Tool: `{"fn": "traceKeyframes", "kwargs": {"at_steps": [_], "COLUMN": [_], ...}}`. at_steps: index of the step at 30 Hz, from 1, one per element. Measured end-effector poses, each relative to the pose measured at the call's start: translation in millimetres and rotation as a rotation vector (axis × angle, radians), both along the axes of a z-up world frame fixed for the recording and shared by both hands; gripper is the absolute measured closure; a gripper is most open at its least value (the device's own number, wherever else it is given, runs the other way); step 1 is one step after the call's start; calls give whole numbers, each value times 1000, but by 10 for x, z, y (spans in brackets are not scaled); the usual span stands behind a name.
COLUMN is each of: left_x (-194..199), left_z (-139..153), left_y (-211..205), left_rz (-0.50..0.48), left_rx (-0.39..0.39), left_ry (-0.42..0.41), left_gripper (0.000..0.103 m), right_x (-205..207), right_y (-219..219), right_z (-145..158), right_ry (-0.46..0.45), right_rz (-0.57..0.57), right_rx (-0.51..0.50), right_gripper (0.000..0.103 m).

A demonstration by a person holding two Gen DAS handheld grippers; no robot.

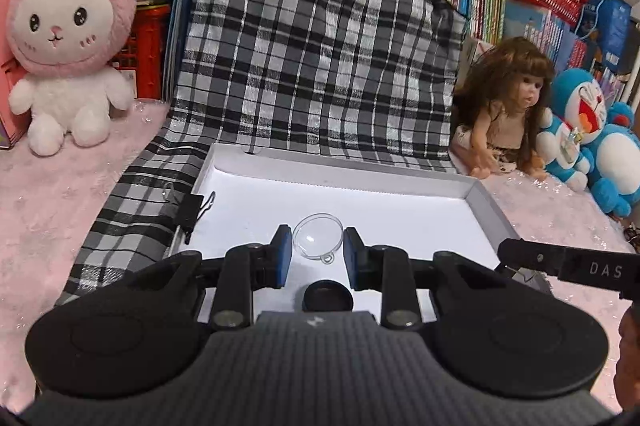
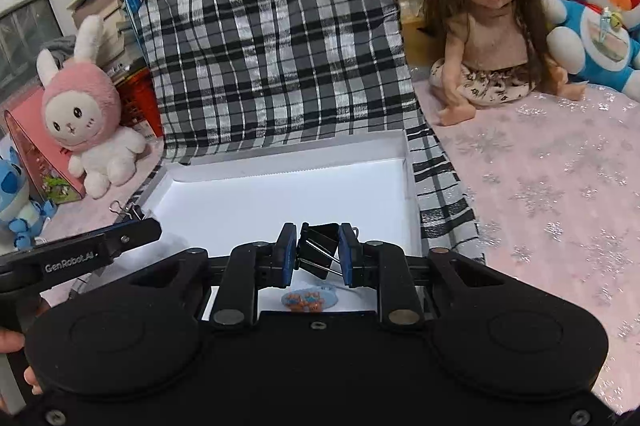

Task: Organize rigid objects
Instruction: 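Carry the dome into the box with the left tool while the right tool carries the binder clip, then open both tools to release the dome and binder clip into the box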

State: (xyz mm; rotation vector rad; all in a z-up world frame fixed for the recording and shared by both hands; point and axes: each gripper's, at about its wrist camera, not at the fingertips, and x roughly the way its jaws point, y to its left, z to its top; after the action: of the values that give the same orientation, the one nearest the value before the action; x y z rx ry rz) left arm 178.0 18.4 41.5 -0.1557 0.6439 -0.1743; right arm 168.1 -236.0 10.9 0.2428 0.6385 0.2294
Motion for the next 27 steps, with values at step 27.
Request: {"fn": "traceKeyframes", "kwargs": {"at_steps": [27], "left_x": [218], "left_z": [-289], "left_y": [-246], "left_rz": [-11], "left_rx": [89], "left_ry": [59], "left_gripper": [70], "right_x": [234], "right_y": [227], "right_z": [-257], "right_ry": [37], "right_rz": [24], "right_rx": [-74], "right_gripper": [81]}}
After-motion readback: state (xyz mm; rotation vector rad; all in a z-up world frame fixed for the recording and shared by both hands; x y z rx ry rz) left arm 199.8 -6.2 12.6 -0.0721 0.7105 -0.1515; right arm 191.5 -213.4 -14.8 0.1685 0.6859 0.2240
